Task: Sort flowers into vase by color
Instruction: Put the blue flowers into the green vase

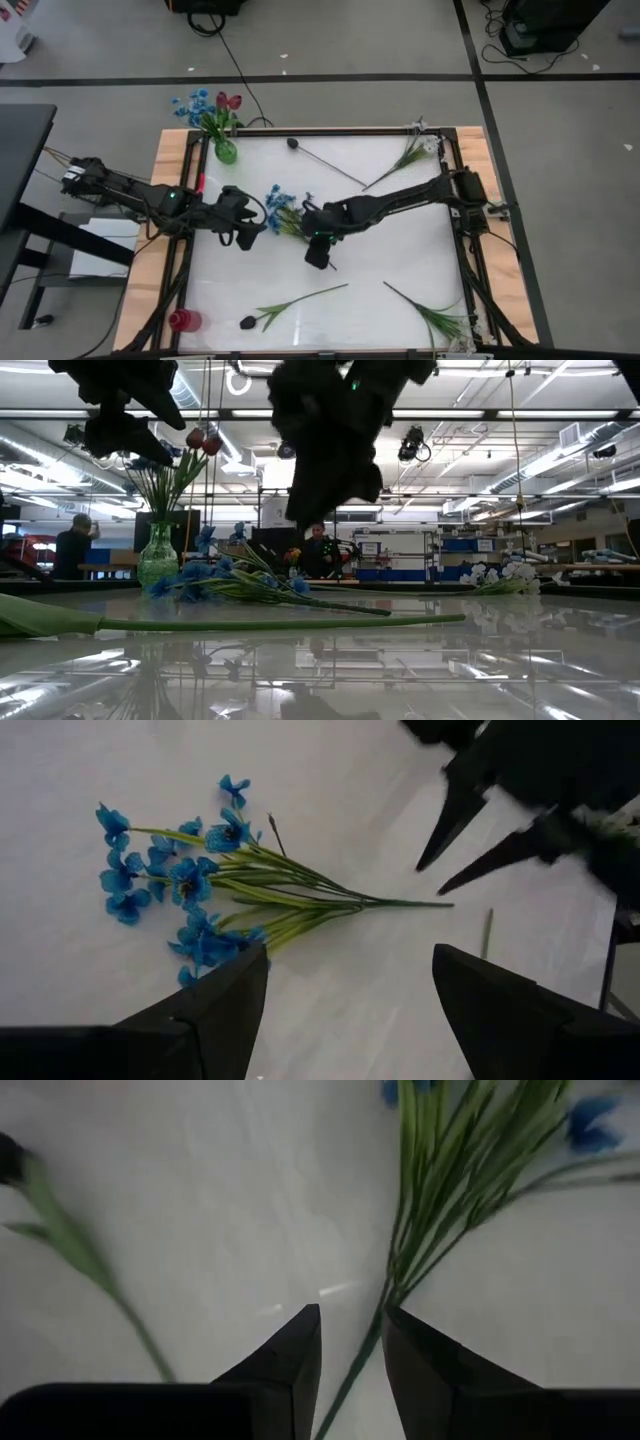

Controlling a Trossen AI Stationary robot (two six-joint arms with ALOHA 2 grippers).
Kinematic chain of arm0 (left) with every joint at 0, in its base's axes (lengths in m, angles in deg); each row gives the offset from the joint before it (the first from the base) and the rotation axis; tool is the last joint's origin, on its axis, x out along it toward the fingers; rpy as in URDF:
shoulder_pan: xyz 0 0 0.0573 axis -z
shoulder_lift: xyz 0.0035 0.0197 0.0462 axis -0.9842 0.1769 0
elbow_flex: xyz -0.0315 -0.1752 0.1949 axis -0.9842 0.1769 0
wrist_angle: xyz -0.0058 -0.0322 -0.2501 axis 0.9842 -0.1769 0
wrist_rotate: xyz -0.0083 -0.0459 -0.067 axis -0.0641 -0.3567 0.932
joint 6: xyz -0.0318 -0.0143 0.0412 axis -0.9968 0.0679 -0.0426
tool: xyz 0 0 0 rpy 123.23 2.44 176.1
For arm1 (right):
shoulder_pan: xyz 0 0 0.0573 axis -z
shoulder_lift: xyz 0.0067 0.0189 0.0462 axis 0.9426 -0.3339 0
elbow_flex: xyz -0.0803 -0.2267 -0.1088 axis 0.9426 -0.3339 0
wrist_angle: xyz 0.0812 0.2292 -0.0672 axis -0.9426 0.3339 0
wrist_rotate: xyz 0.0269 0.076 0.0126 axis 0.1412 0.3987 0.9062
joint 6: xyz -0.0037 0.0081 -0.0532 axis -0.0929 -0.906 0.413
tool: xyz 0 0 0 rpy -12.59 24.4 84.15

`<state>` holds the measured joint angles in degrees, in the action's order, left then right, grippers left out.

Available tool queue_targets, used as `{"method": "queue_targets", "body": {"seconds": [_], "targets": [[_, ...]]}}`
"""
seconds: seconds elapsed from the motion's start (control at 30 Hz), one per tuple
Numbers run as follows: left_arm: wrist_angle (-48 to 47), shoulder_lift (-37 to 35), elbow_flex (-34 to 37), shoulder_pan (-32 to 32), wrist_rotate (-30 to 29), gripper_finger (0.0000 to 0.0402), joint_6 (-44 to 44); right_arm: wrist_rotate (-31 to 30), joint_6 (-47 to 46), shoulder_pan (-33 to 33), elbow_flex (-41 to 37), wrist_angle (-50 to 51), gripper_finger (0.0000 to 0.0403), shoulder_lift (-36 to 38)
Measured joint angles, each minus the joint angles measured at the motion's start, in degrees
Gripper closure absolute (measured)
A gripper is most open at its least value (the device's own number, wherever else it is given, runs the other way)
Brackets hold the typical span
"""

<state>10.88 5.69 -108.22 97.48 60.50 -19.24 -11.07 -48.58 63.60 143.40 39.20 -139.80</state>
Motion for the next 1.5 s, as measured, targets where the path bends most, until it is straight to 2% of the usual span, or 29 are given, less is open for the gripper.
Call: {"method": "queue_targets", "body": {"seconds": [0.33,0.57,0.77,0.9,0.97,1.23,1.4,1.5], "targets": [[-0.03,0.0,0.0,0.0,-0.66,0.0113,0.05,1.35,-2.63,-0.15,0.0,-5.02,0.0285,-7.6],[-0.01,0.0,0.0,0.0,-0.77,0.0113,-0.49,-3.17,-4.49,-0.04,0.04,-4.43,0.0295,-9.13],[-0.01,0.0,0.0,0.0,-0.77,0.0113,-1.31,-6.34,-4.24,0.04,0.02,-4.12,0.0339,-9.21],[-0.03,0.0,0.0,-0.01,-0.77,0.0113,-1.47,-4.28,-4.33,0.39,0.02,-4.12,0.0385,-9.21],[-0.05,0.0,0.0,0.0,-0.77,0.0113,-1.53,-3.4,-4.4,0.39,0.02,-4.08,0.0395,-9.15],[-0.04,0.0,0.0,-0.02,-0.77,0.0113,-1.62,-2.87,-6.28,-0.41,0.02,-3.57,0.0397,-6.96],[0.01,0.0,0.0,-0.02,-0.78,0.0113,-1.64,-7.94,-7.44,-0.45,0.04,-3.27,0.0389,-4.07],[-0.01,0.0,0.0,-0.02,-0.77,0.0113,-1.64,-10.37,-7.09,0.67,0.04,-2.96,0.0362,-3.71]]}}
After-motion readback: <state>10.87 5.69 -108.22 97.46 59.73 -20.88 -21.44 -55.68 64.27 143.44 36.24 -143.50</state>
